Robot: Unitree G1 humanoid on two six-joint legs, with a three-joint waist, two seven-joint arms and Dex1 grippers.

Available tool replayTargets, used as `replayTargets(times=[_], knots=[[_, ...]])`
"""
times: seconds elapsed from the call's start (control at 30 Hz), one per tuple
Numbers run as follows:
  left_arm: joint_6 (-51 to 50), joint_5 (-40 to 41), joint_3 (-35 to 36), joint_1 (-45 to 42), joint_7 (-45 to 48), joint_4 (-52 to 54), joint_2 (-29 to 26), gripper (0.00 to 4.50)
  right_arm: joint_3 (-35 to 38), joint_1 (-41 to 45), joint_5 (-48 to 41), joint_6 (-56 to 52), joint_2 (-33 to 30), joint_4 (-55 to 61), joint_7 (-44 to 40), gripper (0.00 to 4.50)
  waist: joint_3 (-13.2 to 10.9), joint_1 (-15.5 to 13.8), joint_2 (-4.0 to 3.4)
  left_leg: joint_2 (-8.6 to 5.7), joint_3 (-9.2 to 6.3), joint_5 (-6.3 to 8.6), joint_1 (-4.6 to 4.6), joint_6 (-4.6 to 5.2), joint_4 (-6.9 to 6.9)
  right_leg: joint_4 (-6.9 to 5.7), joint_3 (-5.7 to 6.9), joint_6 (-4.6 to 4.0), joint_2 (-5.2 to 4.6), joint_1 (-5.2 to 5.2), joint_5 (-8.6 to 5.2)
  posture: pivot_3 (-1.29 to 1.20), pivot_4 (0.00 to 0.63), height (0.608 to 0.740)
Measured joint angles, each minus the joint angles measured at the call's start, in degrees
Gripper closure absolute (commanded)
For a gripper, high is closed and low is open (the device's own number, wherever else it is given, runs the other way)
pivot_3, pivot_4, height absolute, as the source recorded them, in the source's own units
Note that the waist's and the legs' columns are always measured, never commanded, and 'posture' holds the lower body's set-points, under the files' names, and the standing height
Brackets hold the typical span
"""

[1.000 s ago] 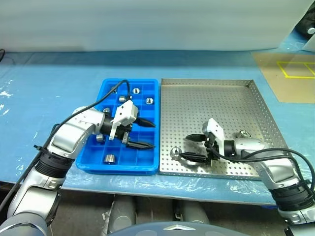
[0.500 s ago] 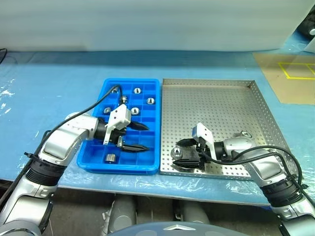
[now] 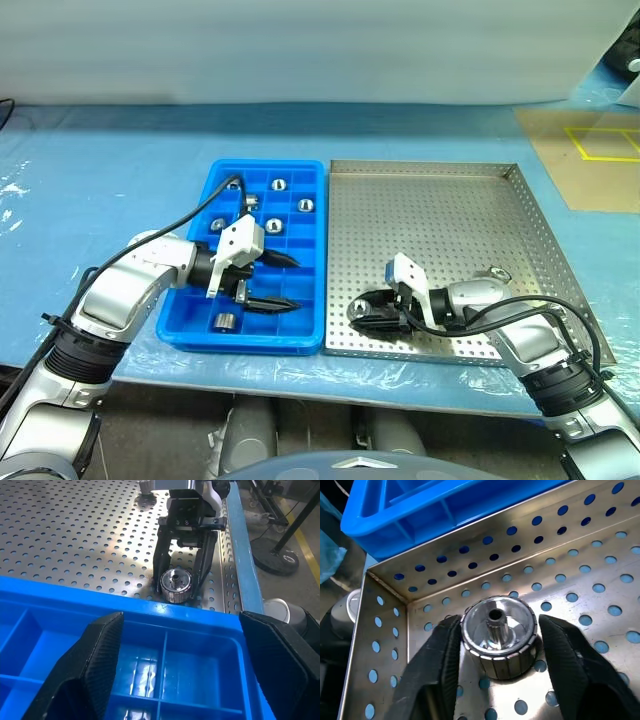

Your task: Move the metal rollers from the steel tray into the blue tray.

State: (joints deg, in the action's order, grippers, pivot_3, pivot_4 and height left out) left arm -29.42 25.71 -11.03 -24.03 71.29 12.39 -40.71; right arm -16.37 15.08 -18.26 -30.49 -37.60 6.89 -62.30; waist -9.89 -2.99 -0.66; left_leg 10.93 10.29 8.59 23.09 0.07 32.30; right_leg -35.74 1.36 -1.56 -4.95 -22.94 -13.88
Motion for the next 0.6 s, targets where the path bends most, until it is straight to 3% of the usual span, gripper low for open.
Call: replayTargets(times=[0.3,0.6], knots=[[0.18,0.0,2.09,-1.25,-0.33,-1.52,-0.65,0.59,1.03,1.55,-0.03,-0.55,0.08,0.01,1.32,2.87,0.0,0.13,0.0,0.0,0.0,-0.01,0.0,-0.01,0.01,-0.04,0.0,0.0,0.01,-0.02,0.0,-0.03,0.15,0.74],[3.03,-1.47,9.49,-3.95,-1.7,-9.43,-5.59,0.59,4.36,13.48,-3.18,-2.45,1.01,0.89,-0.71,2.87,0.0,0.11,0.0,0.02,-0.02,-0.01,0.06,-0.01,-0.01,-0.02,0.03,-0.01,0.03,-0.07,0.0,0.04,0.15,0.74]])
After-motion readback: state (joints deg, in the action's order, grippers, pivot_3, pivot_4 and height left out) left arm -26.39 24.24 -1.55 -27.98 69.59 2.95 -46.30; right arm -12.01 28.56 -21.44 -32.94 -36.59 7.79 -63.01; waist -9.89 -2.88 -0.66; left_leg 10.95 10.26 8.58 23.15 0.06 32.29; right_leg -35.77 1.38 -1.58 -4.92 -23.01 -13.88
